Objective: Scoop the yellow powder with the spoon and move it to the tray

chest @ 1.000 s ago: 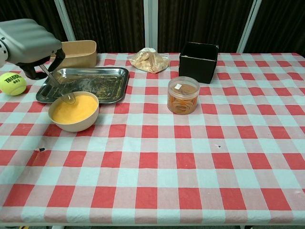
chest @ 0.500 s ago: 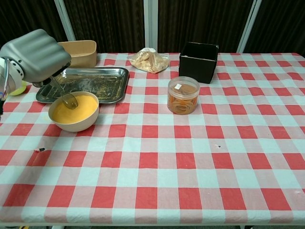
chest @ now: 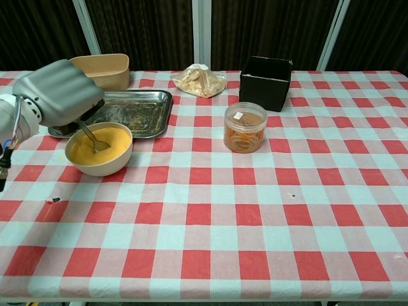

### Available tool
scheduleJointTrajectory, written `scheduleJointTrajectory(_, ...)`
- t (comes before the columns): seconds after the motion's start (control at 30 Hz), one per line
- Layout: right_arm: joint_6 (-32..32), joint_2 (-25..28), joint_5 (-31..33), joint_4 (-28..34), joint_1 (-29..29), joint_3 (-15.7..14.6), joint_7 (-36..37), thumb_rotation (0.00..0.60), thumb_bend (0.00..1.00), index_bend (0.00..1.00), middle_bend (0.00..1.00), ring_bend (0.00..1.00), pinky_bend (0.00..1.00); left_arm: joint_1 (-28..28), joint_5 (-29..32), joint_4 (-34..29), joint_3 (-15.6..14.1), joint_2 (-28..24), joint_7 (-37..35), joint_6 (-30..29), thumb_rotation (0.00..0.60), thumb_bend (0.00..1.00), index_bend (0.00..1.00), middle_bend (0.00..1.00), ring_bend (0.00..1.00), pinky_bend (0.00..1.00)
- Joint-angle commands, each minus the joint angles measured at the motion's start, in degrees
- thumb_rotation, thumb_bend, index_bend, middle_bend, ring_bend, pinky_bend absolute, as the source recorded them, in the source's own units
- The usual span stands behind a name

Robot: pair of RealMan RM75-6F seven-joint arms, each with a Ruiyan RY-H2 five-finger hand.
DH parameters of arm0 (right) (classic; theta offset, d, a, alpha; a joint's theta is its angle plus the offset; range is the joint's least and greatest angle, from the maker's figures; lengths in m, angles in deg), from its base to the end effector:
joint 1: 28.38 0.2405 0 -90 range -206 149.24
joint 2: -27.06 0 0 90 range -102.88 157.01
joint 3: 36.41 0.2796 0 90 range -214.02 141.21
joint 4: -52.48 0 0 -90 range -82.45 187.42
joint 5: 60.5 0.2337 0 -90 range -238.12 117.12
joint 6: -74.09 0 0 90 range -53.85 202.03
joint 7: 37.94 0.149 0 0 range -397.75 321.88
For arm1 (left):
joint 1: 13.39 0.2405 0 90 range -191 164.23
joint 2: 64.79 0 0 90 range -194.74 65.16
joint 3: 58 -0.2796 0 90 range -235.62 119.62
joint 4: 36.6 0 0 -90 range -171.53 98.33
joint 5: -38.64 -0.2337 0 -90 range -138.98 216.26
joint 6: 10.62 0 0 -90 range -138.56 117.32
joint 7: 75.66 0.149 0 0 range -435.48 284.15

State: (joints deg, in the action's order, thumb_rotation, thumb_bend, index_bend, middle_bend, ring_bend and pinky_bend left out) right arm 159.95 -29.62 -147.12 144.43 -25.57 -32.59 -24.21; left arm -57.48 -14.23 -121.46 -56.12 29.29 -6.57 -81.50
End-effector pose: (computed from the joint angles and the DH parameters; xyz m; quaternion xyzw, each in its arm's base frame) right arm -0.3542 -0.1819 0.1986 0.5623 -0.4142 0.4232 0.5772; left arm -0.1810 0.3440 -0.0565 -0.7975 -0.1001 -0.1445 0.5771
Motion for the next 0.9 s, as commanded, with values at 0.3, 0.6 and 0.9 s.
scheduleJointTrajectory(0.3, -0.1, -0.1, 0.0, -0.1, 0.0, 0.0, 0.1, 0.6, 0.24, 0.0, 0.07, 0.0, 0.0, -0.7, 8.5, -9.2, 6.6, -12.0, -15.2, 11.4, 0.6, 0.44, 0.66, 0.93, 0.94, 1.0)
scheduleJointTrajectory(0.6, 0.1, -0.2, -0.1, -0.4, -0.1, -0.1, 0.3, 0.6, 0.24, 0.0, 0.07, 0.0, 0.0, -2.0, 6.2, -9.8, 4.1, -13.1, -13.4, 8.9, 0.6, 0.44, 0.66, 0.93, 0.94, 1.0)
scheduleJointTrajectory(0.9, 0.2, -0.2, -0.3, -0.4, -0.2, -0.1, 0.4, 0.6, 0.24, 0.0, 0.07, 0.0, 0.0, -1.6, -2.3, -1.0, -2.1, -3.8, 0.5, -2.0, 0.6, 0.44, 0.66, 0.93, 0.94, 1.0)
